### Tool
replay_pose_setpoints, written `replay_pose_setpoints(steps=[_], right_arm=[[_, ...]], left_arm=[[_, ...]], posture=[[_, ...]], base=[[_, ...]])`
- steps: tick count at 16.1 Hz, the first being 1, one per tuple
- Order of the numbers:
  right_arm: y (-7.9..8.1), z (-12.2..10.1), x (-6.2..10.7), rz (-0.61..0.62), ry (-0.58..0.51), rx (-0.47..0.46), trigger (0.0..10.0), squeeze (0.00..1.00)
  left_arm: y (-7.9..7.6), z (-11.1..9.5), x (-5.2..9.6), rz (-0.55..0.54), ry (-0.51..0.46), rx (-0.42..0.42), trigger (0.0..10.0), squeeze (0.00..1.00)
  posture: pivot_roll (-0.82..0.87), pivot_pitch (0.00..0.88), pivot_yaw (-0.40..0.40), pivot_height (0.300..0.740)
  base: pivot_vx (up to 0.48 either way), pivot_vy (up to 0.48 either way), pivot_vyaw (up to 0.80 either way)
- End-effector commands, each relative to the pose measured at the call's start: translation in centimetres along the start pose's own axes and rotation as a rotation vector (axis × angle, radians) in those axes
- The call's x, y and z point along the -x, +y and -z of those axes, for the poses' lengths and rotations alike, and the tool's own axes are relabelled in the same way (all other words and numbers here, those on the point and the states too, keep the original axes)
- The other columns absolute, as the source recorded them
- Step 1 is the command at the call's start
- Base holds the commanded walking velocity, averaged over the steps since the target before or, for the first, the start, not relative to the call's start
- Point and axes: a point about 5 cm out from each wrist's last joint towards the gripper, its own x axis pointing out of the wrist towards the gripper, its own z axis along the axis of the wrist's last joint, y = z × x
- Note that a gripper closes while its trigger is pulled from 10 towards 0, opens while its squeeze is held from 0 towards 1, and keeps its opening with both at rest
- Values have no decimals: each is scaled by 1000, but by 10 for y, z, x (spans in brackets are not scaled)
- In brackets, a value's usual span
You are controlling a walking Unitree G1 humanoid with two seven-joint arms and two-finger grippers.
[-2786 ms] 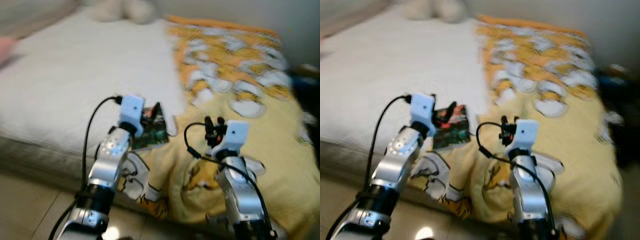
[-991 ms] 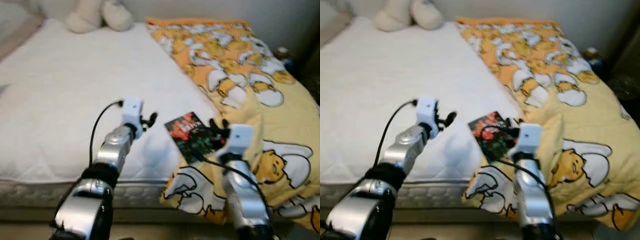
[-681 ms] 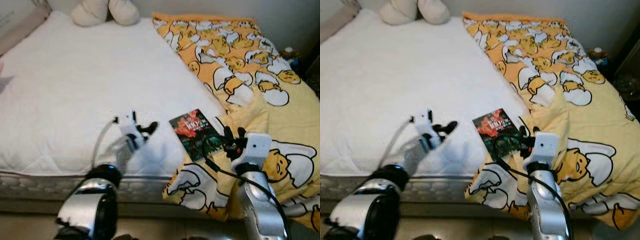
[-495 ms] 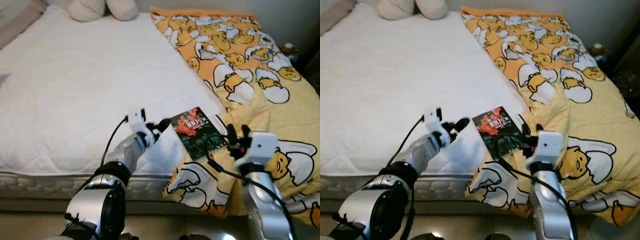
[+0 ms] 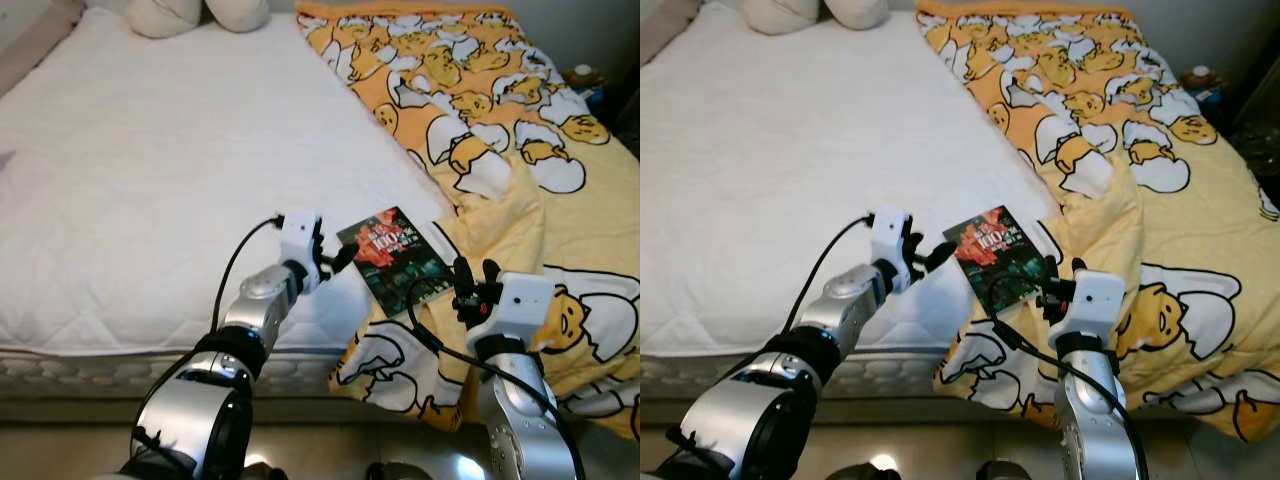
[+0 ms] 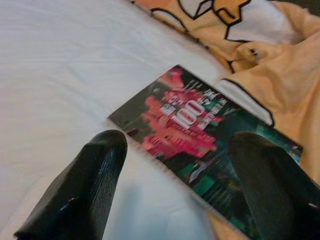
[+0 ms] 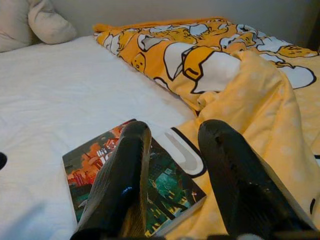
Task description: Clean up the room
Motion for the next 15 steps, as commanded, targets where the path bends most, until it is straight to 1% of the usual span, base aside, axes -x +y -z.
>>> replay_pose_setpoints(steps=[1, 2, 3, 4, 5, 6, 7, 8, 9, 10, 11, 13, 15], right_arm=[[0, -5, 3, 3, -14, 6, 10000, 0], [0, -6, 8, 8, -12, 8, 10000, 0], [1, -6, 9, 9, -12, 9, 10000, 0], [2, -8, 12, 8, -15, 18, 10000, 0], [3, -10, 14, 4, -23, 32, 10000, 0], [4, -11, 15, 1, -29, 42, 10000, 0], [-1, -12, 29, 8, -17, 75, 10000, 0], [-6, -9, 36, 16, 3, 87, 10000, 0], [-16, -2, 52, 32, 57, 109, 10000, 0], [-18, -2, 55, 32, 67, 113, 10000, 0], [-21, 0, 63, 30, 93, 125, 10000, 0], [-21, 0, 70, 31, 114, 126, 10000, 0], [-21, -1, 76, 33, 127, 122, 10000, 0]], left_arm=[[2, 2, 1, -5, 12, 23, 10000, 0], [-1, 11, 1, 8, 36, 140, 10000, 0], [-4, 14, 1, 13, 42, 193, 10000, 0], [-9, 17, -1, 18, 41, 273, 10000, 0], [-13, 16, -3, 21, 37, 315, 10000, 0], [-15, 16, -5, 23, 34, 338, 10000, 0], [-23, 19, -8, 21, 49, 348, 10000, 0], [-24, 19, -8, 16, 55, 355, 10000, 0], [-26, 19, -10, 8, 63, 369, 10000, 0], [-26, 19, -10, 7, 64, 370, 10000, 0], [-27, 18, -11, -3, 70, 369, 10000, 0], [-27, 21, -11, -23, 81, 358, 10000, 0], [-27, 25, -10, -48, 89, 388, 10000, 0]], posture=[[-187, 86, 70, 740], [-213, 110, 77, 740], [-213, 110, 77, 740], [-223, 117, 80, 740], [-235, 123, 83, 740], [-235, 123, 83, 740], [-266, 155, 82, 740], [-272, 163, 82, 740], [-295, 184, 81, 740], [-295, 184, 81, 740], [-315, 202, 79, 740], [-332, 217, 78, 740], [-339, 224, 79, 740]], base=[[0, 0, 0], [0, 0, 0], [0, 0, 0], [0, 0, 0], [0, 0, 0], [0, 0, 0], [0, 0, 0], [0, 0, 0], [0, 0, 0], [0, 0, 0], [0, 0, 0], [0, 0, 0], [0, 0, 0]])
